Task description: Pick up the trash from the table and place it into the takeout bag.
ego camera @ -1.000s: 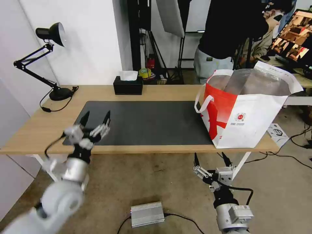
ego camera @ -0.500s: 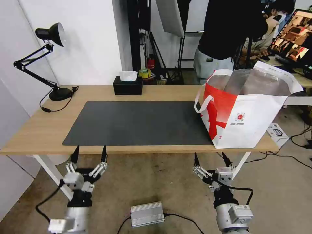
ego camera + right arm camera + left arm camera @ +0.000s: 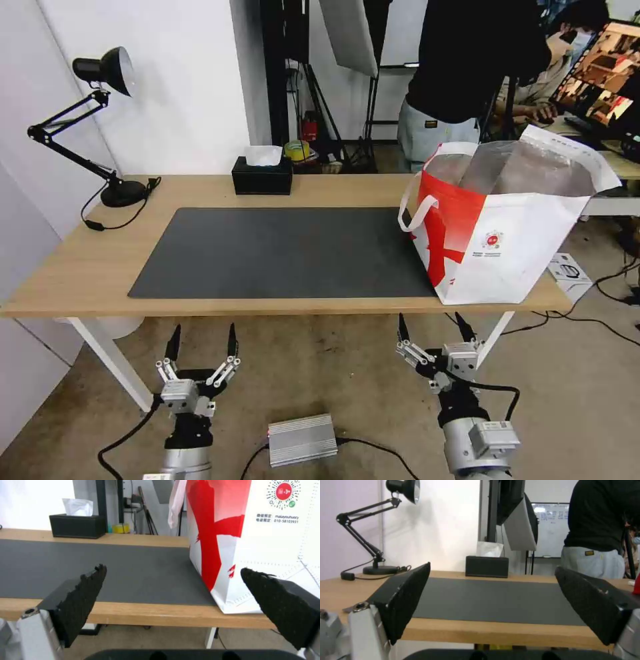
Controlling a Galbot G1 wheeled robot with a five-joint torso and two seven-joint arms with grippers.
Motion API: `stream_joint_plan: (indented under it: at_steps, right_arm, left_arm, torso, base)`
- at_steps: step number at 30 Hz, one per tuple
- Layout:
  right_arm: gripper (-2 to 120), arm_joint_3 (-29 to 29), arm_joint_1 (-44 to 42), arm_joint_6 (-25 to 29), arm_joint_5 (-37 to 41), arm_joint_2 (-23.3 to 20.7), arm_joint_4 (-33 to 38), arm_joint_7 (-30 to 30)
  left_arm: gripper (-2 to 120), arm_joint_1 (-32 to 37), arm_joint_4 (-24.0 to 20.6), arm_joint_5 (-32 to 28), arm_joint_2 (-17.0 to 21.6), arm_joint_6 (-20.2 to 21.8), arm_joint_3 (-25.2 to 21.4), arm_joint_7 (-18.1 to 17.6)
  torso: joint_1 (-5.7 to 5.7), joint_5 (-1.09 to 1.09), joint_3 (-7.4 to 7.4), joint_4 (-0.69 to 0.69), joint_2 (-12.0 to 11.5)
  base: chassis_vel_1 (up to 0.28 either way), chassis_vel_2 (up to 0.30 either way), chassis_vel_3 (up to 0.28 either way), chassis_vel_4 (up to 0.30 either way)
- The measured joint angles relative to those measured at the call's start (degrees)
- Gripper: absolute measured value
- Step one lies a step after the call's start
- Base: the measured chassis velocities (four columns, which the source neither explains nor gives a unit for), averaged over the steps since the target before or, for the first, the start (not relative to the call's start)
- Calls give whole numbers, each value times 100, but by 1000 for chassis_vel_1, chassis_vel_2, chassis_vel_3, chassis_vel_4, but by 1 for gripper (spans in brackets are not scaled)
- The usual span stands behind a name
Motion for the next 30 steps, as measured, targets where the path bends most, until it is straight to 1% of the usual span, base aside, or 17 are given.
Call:
stream_joint_plan:
  at_steps: [8, 30]
  right_arm:
    - [100, 0, 0, 0, 0, 0, 0, 0]
    - [100, 0, 0, 0, 0, 0, 0, 0]
  left_arm:
    - [100, -6, -6, 8, 3, 39, 33, -102]
    - [100, -19, -23, -20, 22, 57, 39, -110]
  torso:
    - [0, 0, 0, 0, 0]
    - [0, -1, 0, 0, 0]
  base:
    - [0, 0, 0, 0]
    - [0, 0, 0, 0]
